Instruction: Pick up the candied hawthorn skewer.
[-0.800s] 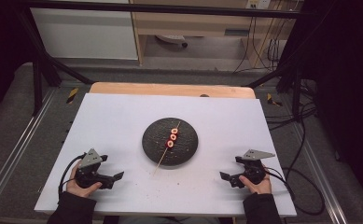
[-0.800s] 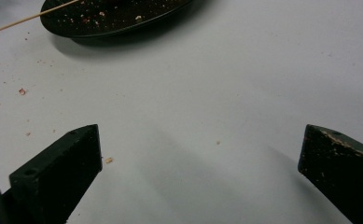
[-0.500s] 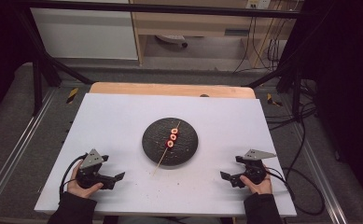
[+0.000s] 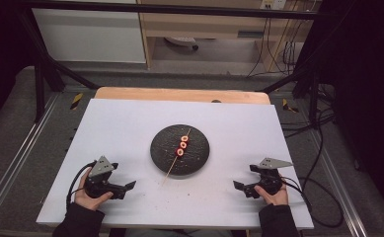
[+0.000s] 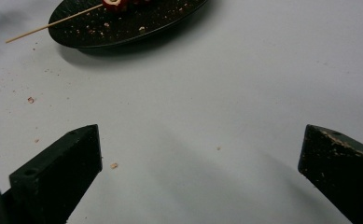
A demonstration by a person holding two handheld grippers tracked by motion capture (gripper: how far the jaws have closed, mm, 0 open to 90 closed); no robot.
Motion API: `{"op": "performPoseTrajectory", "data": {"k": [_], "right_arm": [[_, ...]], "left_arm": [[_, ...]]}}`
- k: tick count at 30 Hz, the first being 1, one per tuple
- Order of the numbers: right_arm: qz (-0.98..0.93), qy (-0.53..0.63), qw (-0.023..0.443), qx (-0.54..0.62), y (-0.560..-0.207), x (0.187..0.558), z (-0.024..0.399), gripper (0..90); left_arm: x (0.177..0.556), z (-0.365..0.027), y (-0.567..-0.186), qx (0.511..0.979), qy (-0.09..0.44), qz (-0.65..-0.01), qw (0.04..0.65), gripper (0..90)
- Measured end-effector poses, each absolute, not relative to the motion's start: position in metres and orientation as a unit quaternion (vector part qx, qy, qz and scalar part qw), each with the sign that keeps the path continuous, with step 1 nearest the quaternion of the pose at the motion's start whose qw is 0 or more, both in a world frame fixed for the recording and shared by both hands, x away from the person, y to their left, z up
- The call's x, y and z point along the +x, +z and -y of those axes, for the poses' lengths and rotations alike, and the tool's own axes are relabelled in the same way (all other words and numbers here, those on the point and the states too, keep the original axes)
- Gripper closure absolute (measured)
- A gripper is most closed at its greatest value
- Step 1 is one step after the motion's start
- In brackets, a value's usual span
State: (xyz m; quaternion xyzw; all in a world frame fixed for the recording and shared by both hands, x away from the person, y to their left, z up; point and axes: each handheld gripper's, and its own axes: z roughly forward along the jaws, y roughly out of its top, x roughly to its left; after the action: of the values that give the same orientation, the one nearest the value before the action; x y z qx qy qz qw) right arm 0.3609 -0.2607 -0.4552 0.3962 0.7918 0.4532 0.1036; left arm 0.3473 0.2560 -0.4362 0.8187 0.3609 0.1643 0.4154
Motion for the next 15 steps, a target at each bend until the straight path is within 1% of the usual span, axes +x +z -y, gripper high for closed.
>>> {"op": "performPoseTrajectory", "data": {"k": [9,15], "right_arm": [[-0.793,0.45,0.106,0.397,-0.456,0.361,0.26,0.7],[-0.792,0.449,0.106,0.399,-0.456,0.362,0.26,0.7]], "left_arm": [[0.349,-0.244,-0.429,0.818,0.163,-0.361,0.417,4.3],[0.353,-0.225,-0.421,0.82,0.16,-0.36,0.415,4.4]]}}
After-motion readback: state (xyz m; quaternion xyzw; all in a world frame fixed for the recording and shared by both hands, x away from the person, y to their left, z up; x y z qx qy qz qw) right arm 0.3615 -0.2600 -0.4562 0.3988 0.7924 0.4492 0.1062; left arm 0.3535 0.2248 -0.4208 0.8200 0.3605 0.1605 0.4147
